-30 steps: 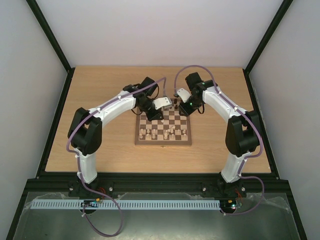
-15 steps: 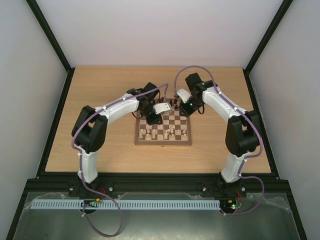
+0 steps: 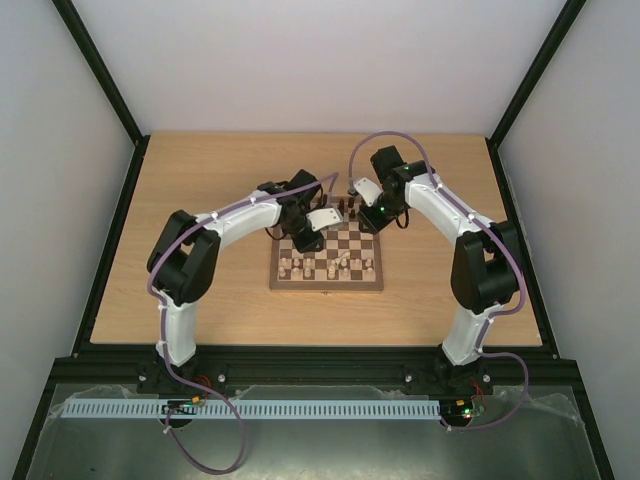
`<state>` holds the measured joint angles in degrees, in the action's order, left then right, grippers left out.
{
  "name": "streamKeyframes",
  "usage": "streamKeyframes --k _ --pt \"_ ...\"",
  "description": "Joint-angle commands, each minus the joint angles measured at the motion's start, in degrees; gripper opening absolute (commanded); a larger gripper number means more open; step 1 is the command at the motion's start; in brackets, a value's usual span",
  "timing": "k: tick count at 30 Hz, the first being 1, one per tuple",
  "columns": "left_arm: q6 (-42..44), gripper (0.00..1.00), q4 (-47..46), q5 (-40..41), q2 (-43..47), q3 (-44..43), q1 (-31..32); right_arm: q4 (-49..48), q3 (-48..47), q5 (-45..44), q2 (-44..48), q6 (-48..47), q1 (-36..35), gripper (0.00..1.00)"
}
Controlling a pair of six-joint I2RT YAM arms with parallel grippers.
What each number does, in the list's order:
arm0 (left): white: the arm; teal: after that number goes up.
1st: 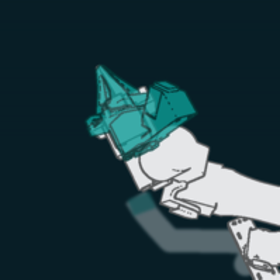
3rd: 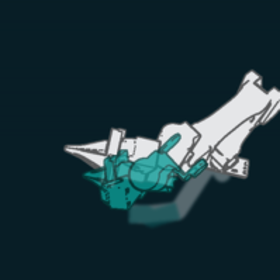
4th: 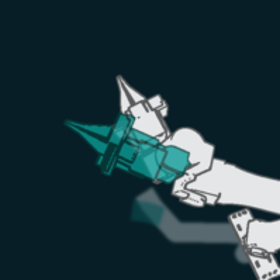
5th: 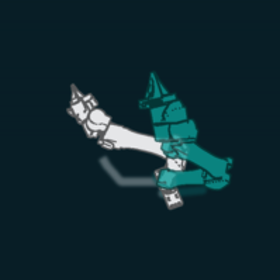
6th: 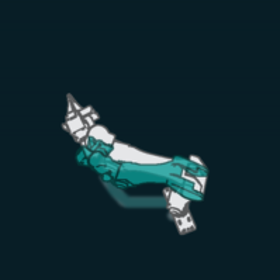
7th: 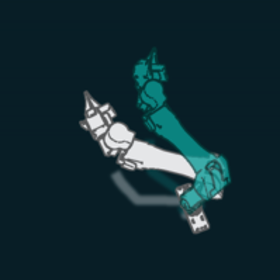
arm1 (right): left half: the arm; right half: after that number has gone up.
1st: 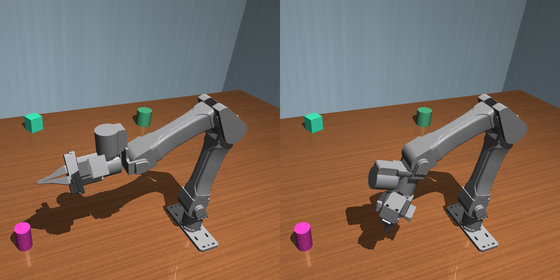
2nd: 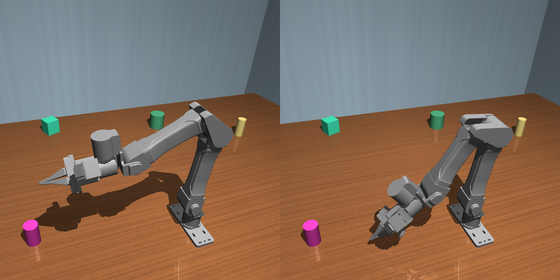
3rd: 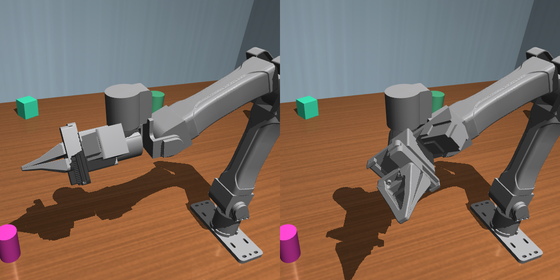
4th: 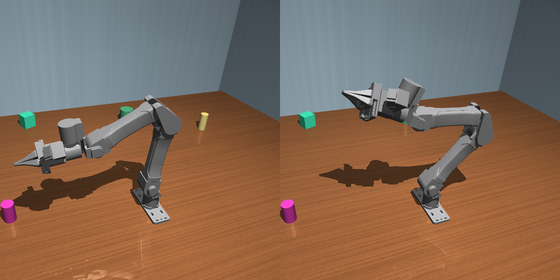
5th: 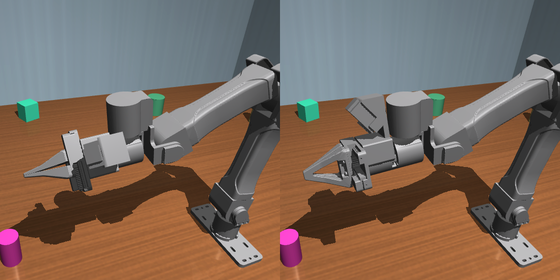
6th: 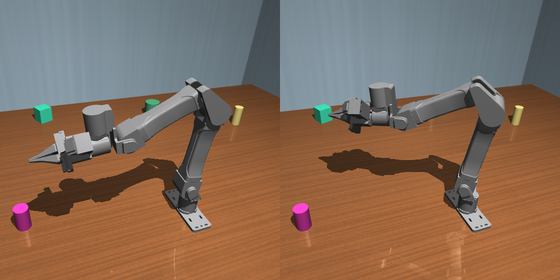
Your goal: Set up the chess pieces on the board
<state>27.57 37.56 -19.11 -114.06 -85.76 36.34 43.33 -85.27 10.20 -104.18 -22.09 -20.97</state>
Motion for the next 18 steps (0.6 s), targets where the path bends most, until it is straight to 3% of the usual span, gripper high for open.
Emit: streamKeyframes --k 1,11,18 --pt "-1.7 0.29 2.9 -1.6 -1.5 -2.4 -0.7 1.9 -0.8 0.4 0.2 -0.7 0.0 0.37" --pt "-3.0 0.39 4.6 -10.6 11.1 -0.2 -10.6 5.4 -8.0 6.1 -2.1 -4.2 -1.3 0.39" --pt "-17.9 0.41 -3.9 -16.7 18.9 11.3 -20.7 7.7 -12.9 7.3 -6.3 -13.4 -7.7 0.37"
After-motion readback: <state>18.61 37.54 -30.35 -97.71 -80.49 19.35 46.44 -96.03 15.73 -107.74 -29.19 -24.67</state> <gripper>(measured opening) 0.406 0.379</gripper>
